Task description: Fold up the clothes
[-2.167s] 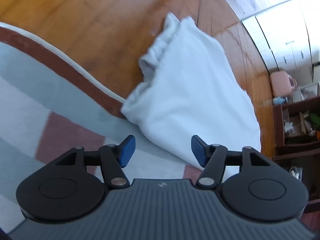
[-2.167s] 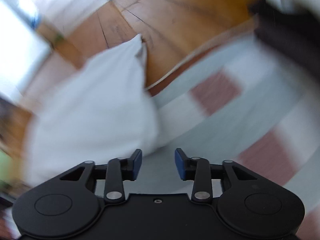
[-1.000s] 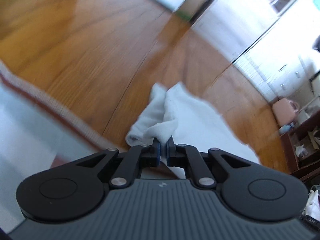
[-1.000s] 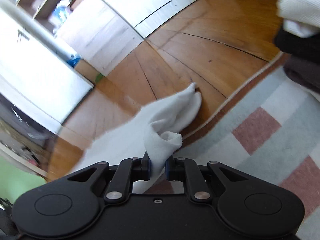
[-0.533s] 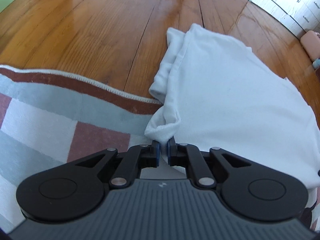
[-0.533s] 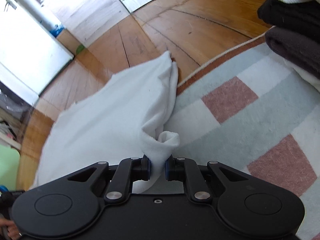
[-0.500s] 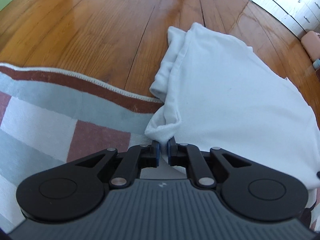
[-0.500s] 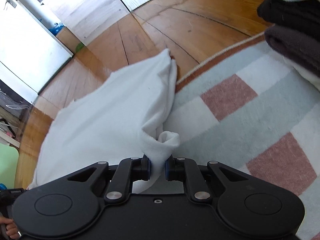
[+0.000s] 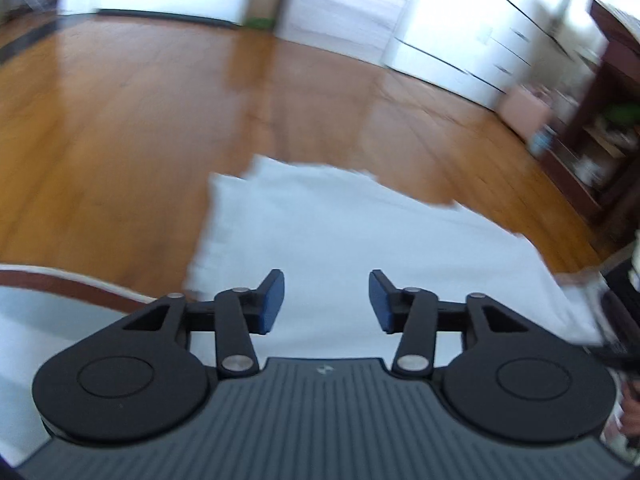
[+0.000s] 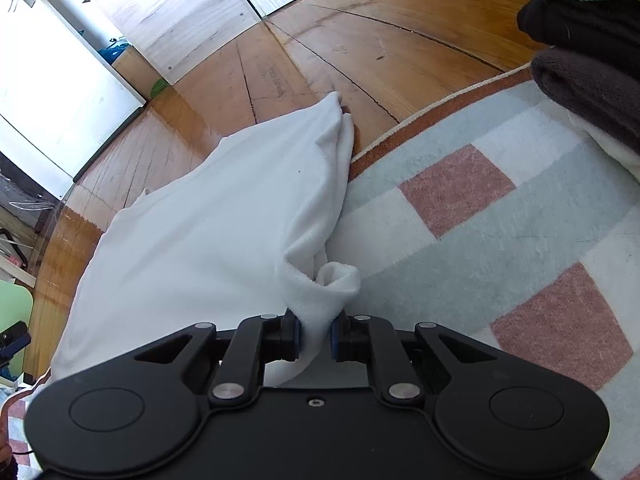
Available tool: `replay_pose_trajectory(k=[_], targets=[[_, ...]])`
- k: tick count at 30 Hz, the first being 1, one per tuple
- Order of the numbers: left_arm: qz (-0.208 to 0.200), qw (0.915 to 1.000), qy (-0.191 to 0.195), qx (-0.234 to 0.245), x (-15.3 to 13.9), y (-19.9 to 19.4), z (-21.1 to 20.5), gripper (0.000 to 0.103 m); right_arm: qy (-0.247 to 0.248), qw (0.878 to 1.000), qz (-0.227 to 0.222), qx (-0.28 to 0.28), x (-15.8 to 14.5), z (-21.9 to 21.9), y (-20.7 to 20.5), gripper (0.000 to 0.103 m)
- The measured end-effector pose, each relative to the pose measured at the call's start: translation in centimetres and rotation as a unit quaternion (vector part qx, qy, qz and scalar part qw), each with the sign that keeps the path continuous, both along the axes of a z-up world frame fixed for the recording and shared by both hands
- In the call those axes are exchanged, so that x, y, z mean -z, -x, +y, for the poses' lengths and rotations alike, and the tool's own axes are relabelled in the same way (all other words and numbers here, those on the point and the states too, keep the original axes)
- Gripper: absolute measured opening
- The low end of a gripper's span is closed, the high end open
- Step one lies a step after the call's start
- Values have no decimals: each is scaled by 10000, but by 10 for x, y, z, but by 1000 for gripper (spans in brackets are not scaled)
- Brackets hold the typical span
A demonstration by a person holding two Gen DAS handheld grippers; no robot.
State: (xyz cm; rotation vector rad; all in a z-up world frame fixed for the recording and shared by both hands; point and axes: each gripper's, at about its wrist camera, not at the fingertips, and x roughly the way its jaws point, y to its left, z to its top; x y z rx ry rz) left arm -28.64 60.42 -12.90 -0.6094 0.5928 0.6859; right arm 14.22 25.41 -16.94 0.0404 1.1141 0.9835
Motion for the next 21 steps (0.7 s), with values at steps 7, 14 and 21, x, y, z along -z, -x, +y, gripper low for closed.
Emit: replay_pose_trajectory(k=[7,14,21], targets=[[1067,9839,1387,352,59,-34,-10,48,-68,10000,-12,-35,2,-6,3,14],[1057,9838,1431,201,50,-19,-9,48,27,9982,-528,-292,-29,19,17,14],[-269,9910,1308,-49,6,9,24,52,-5,9678,-1939,-1608,-117,117,73,11]])
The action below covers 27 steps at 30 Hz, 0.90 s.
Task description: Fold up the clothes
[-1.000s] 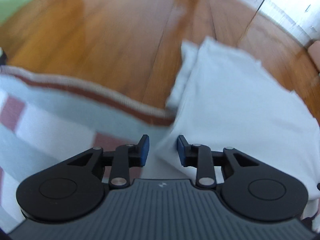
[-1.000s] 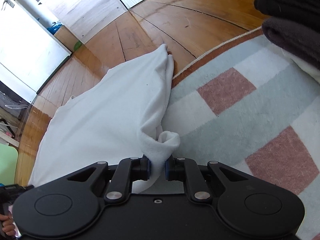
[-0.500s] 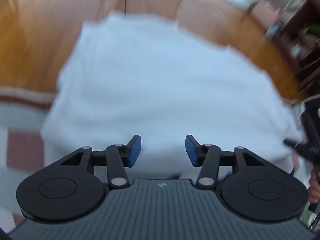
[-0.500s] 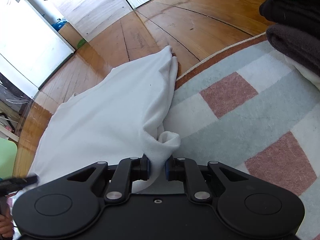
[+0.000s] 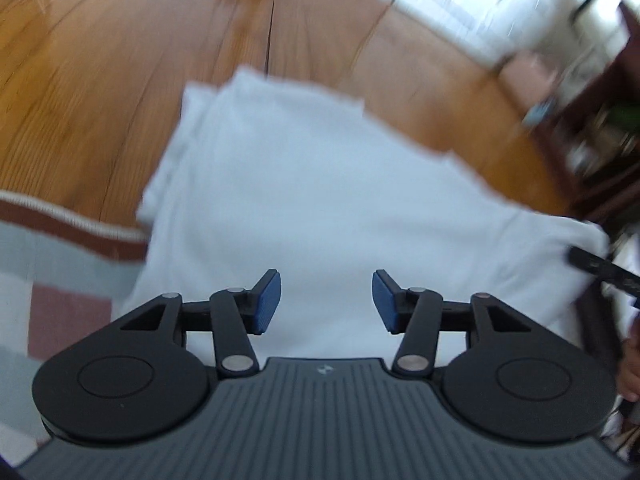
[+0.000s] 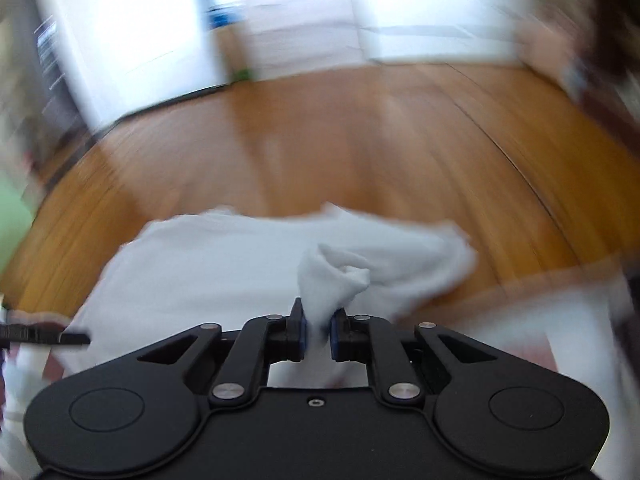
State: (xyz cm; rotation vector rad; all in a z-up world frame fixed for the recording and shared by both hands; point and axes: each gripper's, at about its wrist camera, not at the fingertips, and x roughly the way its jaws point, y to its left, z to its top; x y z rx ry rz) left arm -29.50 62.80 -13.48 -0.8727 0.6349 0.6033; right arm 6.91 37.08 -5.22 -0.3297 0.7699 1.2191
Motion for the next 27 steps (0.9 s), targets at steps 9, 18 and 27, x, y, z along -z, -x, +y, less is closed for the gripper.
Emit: replay_pose_trajectory(k=[9,18,27], targets=[[-1440,9834,522,-975,25,92,45,51,-11,9561,-162,-2927,-25,134,158,9],[-1325,9814,1023,-944,58,75,58,51,477,9641,594,-2545,101,156,185,9],[-2046,9661,776,-1372,30,110,54,50,-657,9582,264,-2774,25,118,202,9]])
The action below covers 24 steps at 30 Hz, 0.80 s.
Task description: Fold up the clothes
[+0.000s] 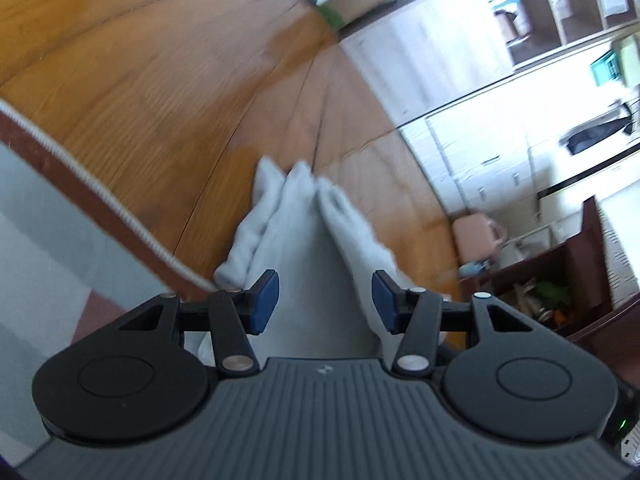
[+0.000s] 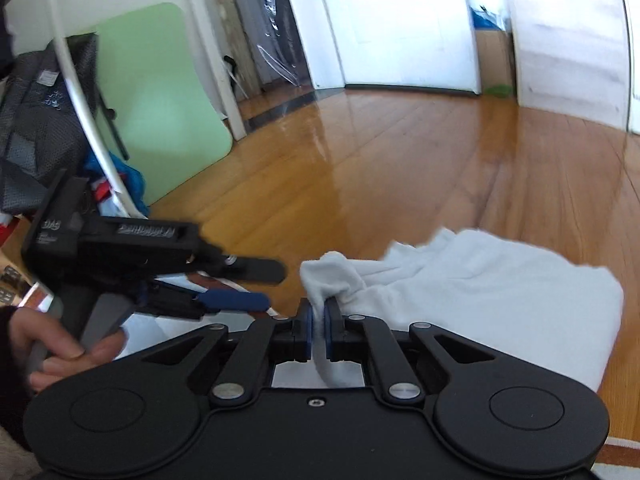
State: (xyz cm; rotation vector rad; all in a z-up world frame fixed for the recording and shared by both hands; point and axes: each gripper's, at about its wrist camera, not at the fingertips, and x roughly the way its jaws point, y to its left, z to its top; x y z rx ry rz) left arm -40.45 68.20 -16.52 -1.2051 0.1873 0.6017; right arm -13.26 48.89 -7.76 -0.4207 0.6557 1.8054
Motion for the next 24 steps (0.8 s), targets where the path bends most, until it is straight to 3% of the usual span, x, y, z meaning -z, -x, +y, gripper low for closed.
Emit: replay_pose_trajectory(k=[4,7,8,10,11,14,17,20,24], targets=[[185,9990,407,-15,18,-9,2,50,435,9975,-521,-193,42,17,36,9],[443,9982,383,116,20,-17,-1,50,759,9937,-787,-257,63,18,55,14],[488,9981,341,157,18,-18,-2,50,837,9945,-615,-133,65,15,53,17],[478,9984,251,195,11,-18,-3,51,1138,9930,287,-141,61,0,36,21],[486,9984,209,202,8,-18,-4,51,1260,9868,946,-382,58,-13,24,21],[679,9976,81,131,-2,-12,-6,51,1163,9813,1447,-509,41,-56,-8,37],[823,9962,-150,246,-14,-9,-8,52,901,9952,342,167,27,-80,-38,41],[1068,9924,-379,481,-19,-22,-12,53,1025,9912,-588,603,29,-94,-53,41],[1492,9830,-634,859,-17,-44,-19,53,1209,9866,-918,603,46,-105,-63,42]])
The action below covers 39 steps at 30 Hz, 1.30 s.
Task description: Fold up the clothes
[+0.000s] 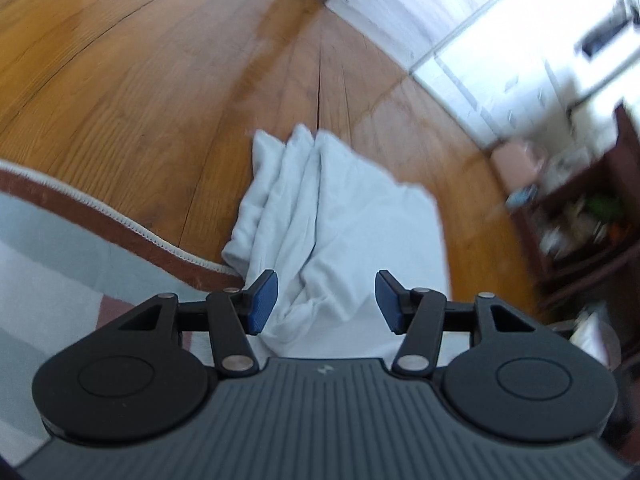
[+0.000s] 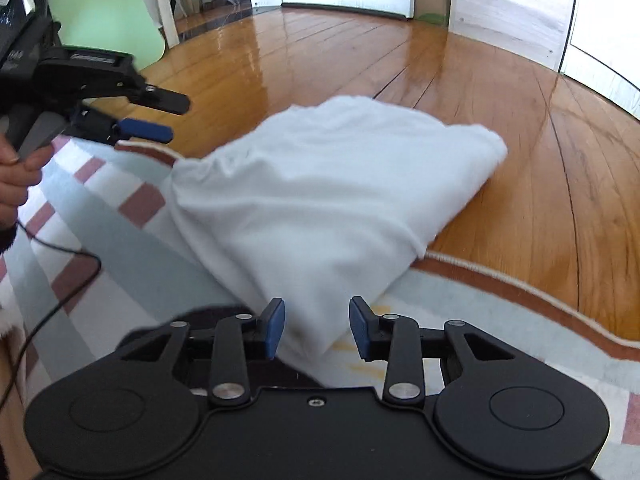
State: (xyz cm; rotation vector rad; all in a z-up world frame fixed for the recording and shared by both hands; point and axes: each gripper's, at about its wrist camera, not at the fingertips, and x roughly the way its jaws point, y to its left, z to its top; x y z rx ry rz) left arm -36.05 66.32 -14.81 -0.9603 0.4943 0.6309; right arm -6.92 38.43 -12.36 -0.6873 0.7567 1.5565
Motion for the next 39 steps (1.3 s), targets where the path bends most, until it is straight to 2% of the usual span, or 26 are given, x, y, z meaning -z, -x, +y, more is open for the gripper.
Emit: replay_pose_trajectory(k=[3,5,6,9,11,12,13,14,15,16,18,20,21,23,26,27,29,32,35,36,38,39], targets=[[360,9988,-89,332,9,-18,-5,54,160,9998,2,-104,8,10,3,44],[509,9977,-89,439,15,-25,-7,55,178,9996,-184,-131,11,10,6,47],[586,9970,-96,495,18,-28,-8,58,219,9993,-271,-146,14,12,9,50],[821,9942,-176,666,27,-38,-8,75,435,9977,-484,-164,20,19,13,50],[900,9941,-252,556,33,-42,-11,73,634,9967,-499,4,22,26,9,50],[967,9935,-344,492,35,-44,-13,61,696,9963,-472,164,22,28,7,50],[1155,9905,-582,470,33,-47,-17,30,758,9956,-445,324,23,31,4,46],[1396,9851,-869,496,29,-51,-22,11,663,9968,-288,327,20,30,1,37],[1470,9820,-1076,504,23,-52,-26,9,561,9978,-125,321,17,28,-2,7],[1499,9797,-1235,485,17,-52,-30,9,399,9990,-113,159,11,25,-1,7],[1272,9838,-1236,254,-1,-41,-31,9,86,9994,-337,11,-6,15,3,7],[1232,9858,-1132,166,-8,-33,-32,9,7,9999,-123,64,-16,8,-2,6],[1269,9862,-1050,171,-8,-30,-32,9,60,10000,7,28,-17,6,-3,6],[1378,9863,-886,197,-5,-26,-32,9,346,9993,-141,-87,-4,8,0,6],[1941,9780,-636,423,24,-34,-35,10,863,9950,-465,-216,21,12,6,6],[2098,9748,-580,490,31,-37,-35,12,918,9944,-452,-246,21,11,6,6],[2208,9716,-638,558,25,-37,-34,13,1007,9936,-369,-365,19,8,3,6],[2162,9734,-540,542,22,-32,-32,14,1213,9913,-30,-501,13,8,-12,6],[1994,9772,-393,613,20,-28,-32,16,1266,9887,488,-641,3,6,-35,6],[1760,9817,-418,588,14,-25,-31,22,1077,9896,649,-702,-7,4,-44,7],[1262,9893,-497,529,2,-19,-29,33,708,9932,717,-581,-29,19,-67,14],[924,9925,-644,472,-7,-15,-26,42,523,9945,748,-517,-40,27,-79,27]])
